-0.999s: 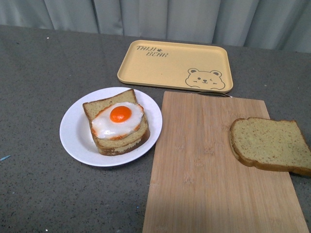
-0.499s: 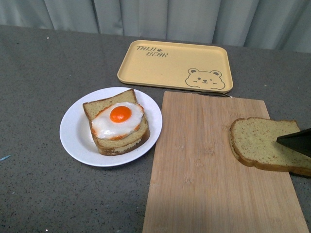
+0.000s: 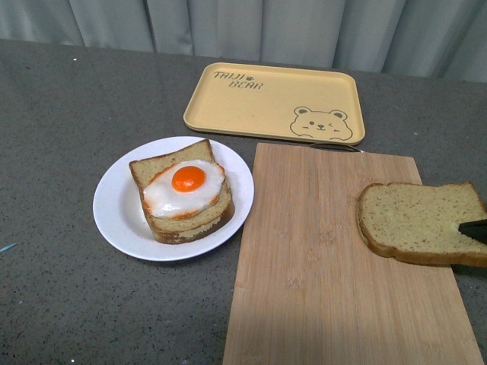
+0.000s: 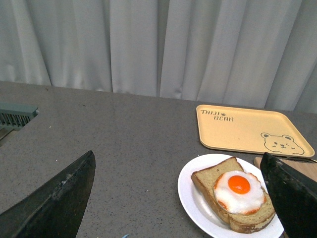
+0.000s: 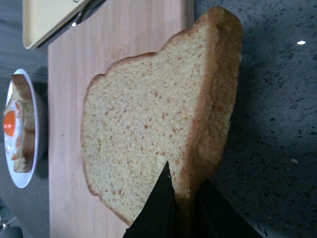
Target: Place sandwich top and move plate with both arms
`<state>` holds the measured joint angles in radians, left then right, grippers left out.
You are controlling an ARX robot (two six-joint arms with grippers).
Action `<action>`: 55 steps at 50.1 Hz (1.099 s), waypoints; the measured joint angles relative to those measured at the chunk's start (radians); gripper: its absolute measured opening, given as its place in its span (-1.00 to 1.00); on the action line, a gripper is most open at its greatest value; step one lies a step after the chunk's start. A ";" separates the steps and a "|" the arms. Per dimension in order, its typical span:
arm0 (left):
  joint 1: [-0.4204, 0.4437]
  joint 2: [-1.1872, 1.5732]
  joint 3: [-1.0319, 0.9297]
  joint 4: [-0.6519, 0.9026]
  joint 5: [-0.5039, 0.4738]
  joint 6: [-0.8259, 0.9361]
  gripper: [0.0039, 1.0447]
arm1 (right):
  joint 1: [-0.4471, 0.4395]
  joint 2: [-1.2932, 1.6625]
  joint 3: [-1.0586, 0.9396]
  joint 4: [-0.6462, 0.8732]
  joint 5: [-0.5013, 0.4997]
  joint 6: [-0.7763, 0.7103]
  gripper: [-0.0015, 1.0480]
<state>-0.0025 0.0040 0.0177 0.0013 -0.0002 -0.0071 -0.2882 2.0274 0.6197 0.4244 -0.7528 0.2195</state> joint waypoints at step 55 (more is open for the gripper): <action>0.000 0.000 0.000 0.000 0.000 0.000 0.88 | 0.661 0.222 0.494 0.024 -0.045 0.315 -0.93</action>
<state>-0.0025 0.0040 0.0177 0.0013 -0.0002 -0.0071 0.3733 2.2498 1.1137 0.4484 -0.7975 0.5350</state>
